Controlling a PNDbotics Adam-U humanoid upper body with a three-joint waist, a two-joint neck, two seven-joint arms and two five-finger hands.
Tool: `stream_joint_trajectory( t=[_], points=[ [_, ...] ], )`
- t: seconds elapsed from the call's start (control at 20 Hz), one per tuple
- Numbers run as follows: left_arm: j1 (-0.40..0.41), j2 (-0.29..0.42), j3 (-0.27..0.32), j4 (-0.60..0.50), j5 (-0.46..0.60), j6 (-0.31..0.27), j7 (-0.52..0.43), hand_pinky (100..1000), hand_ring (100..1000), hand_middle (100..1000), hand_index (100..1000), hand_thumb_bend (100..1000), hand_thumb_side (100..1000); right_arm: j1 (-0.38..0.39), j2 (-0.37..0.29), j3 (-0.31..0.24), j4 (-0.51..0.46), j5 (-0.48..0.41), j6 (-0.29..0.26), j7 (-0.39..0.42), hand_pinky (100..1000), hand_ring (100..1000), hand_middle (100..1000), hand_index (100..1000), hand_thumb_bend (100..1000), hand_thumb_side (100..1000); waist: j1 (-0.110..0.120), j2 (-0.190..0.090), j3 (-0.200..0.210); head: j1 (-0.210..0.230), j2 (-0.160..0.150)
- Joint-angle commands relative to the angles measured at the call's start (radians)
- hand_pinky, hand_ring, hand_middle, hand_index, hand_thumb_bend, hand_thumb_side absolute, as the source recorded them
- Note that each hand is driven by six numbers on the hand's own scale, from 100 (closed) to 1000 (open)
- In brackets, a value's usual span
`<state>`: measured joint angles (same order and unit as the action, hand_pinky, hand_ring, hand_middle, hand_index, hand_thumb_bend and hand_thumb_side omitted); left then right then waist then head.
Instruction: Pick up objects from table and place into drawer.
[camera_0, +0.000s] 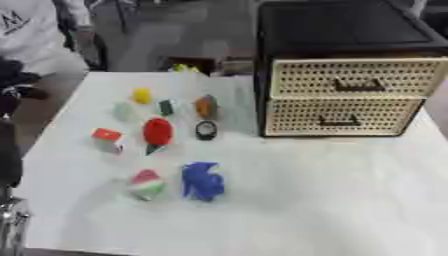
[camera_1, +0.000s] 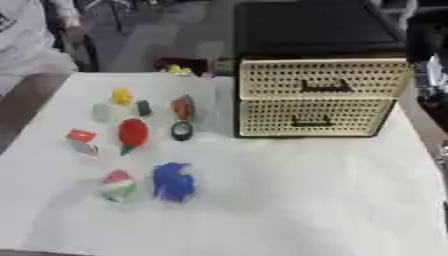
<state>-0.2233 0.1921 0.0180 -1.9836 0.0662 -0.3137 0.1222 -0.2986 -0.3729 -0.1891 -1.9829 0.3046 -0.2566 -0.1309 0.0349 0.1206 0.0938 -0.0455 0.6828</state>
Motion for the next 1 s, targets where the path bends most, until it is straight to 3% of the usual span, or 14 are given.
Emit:
stream_joint_trajectory(
  t=[0.05, 0.25, 0.45, 0.8, 0.9, 1.0],
  points=[
    [-0.009, 0.019, -0.002, -0.016, 0.002, 0.001, -0.005, 537, 629, 627, 729, 100, 1000, -0.009, -0.023, 0.001, -0.017, -0.003, 0.001, -0.004, 292, 655, 695, 880, 393, 799, -0.002, -0.012, 0.002, -0.006, 0.032],
    [-0.008, 0.017, -0.001, -0.016, 0.001, 0.002, -0.008, 536, 628, 627, 728, 100, 1000, -0.01, -0.027, 0.0, -0.017, 0.003, 0.002, -0.005, 289, 655, 695, 880, 401, 803, -0.002, -0.007, 0.002, -0.021, 0.06],
    [-0.009, 0.016, -0.002, -0.016, -0.002, 0.001, -0.01, 535, 628, 627, 727, 100, 1000, -0.011, -0.031, -0.001, -0.017, 0.008, 0.003, -0.005, 285, 654, 695, 880, 411, 812, -0.002, 0.0, 0.003, -0.039, 0.067],
    [-0.015, 0.019, -0.004, -0.016, -0.008, -0.005, -0.013, 533, 627, 626, 725, 100, 1000, -0.029, -0.097, -0.002, -0.017, 0.061, 0.034, -0.029, 264, 644, 690, 877, 430, 931, -0.002, 0.019, 0.002, -0.056, 0.042],
    [-0.017, 0.019, -0.004, -0.016, -0.011, -0.006, -0.015, 532, 626, 626, 724, 100, 1000, -0.041, -0.131, 0.003, -0.017, 0.088, 0.056, -0.038, 241, 628, 681, 876, 423, 993, -0.001, 0.027, 0.001, -0.064, 0.032],
    [-0.018, 0.02, -0.005, -0.016, -0.014, -0.008, -0.017, 532, 626, 626, 724, 100, 1000, -0.05, -0.168, 0.009, -0.017, 0.116, 0.087, -0.039, 218, 614, 670, 876, 417, 1000, -0.002, 0.034, 0.001, -0.083, 0.017]
  ],
)
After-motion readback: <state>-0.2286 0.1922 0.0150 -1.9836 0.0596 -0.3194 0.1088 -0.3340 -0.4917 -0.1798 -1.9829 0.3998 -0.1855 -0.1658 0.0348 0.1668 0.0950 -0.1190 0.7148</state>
